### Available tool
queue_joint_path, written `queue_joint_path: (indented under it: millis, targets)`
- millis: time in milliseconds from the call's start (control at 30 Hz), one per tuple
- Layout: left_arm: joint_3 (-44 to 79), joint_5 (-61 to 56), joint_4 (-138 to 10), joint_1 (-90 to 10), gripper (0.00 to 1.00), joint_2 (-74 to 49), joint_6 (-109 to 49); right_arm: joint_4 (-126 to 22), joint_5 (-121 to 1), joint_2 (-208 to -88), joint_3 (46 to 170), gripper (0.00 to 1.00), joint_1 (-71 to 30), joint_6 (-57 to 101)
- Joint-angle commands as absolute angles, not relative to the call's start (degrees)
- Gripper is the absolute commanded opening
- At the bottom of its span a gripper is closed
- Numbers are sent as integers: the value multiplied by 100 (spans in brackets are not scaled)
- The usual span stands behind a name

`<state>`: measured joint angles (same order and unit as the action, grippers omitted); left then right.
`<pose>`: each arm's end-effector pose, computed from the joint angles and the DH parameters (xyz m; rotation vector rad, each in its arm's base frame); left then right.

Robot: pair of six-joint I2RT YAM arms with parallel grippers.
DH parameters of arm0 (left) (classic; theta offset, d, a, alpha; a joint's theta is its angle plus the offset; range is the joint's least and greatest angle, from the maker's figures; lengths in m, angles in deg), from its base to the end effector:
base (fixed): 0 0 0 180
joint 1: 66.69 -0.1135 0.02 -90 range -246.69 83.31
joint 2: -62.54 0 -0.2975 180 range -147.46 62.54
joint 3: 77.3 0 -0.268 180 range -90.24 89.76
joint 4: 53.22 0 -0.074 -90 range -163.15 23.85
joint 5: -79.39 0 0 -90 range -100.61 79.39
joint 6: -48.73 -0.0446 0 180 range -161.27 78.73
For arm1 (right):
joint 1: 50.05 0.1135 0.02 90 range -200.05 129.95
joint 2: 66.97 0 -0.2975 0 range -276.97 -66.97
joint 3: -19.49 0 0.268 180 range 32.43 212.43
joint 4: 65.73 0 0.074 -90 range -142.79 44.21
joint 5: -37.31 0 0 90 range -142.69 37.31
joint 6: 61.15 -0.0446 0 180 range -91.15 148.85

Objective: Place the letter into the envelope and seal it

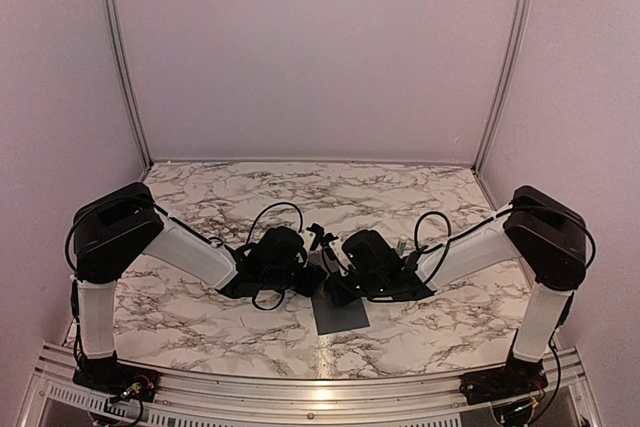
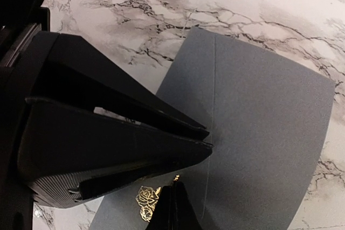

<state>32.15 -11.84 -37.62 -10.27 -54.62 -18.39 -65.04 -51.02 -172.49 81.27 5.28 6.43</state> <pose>0.2450 -0.3673 0.1223 0.6268 2.1268 -0.7820 0.2160 0.3101 0.1318 -0.6755 2.3396 0.6143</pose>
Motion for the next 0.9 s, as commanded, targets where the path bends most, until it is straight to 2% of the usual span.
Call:
queue_joint_path:
  millis: [0,867]
  targets:
    - [3395,-1183,-4224,-1000,9,-5426,-1949,-6215,-5133,-17420,8099,0,497,624]
    - [3403,-1246,-4225,-1044,9,-5391,-1998,-5860,-5208,-16615,7412,0,805,357]
